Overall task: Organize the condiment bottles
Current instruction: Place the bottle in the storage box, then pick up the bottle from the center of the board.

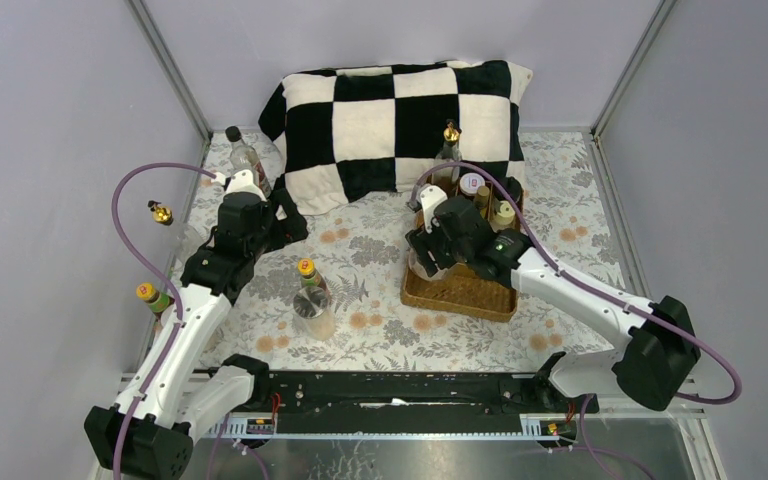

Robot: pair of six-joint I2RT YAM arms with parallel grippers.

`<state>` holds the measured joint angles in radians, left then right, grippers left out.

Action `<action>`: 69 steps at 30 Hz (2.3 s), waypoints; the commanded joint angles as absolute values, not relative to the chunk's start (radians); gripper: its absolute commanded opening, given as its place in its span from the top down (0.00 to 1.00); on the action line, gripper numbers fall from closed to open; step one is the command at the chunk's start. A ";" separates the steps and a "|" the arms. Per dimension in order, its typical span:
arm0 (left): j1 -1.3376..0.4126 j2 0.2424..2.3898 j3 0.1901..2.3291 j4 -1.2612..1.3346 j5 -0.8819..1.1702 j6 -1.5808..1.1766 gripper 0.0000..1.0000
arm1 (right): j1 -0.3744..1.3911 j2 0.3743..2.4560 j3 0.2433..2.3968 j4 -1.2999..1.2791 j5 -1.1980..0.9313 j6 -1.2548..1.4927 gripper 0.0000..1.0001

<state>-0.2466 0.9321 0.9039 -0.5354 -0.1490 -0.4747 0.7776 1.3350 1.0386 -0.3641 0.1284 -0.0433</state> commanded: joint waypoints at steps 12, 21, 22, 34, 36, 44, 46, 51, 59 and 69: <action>-0.243 0.932 0.893 -0.497 -0.129 -0.460 0.01 | 0.840 1.271 0.991 -0.405 0.095 0.052 0.46; -0.243 0.933 0.891 -0.491 -0.120 -0.464 0.01 | 0.843 1.345 0.964 -0.380 0.092 0.065 0.45; -0.242 0.933 0.891 -0.491 -0.121 -0.465 0.01 | 0.843 1.353 0.951 -0.369 0.091 0.070 0.45; -0.243 0.931 0.899 -0.491 -0.115 -0.468 0.01 | 0.844 1.401 0.899 -0.300 0.099 0.092 0.21; -0.244 0.932 0.903 -0.495 -0.117 -0.467 0.01 | 0.844 1.384 0.914 -0.322 0.124 0.102 0.13; -0.243 0.945 0.924 -0.494 -0.112 -0.469 0.01 | 0.843 1.254 1.035 -0.450 0.226 0.116 0.00; -0.243 0.948 0.929 -0.495 -0.106 -0.469 0.01 | 0.843 1.213 1.068 -0.476 0.246 0.121 0.00; -0.244 0.968 0.954 -0.505 -0.197 -0.468 0.01 | 0.882 1.174 1.174 -0.491 0.122 0.156 0.05; -0.156 1.174 1.178 -0.536 -0.276 -0.450 0.01 | 1.114 1.364 1.302 -0.374 0.052 0.082 0.08; 0.062 1.236 1.206 -0.515 -0.201 -0.427 0.01 | 1.127 1.532 1.380 -0.197 -0.071 0.032 0.08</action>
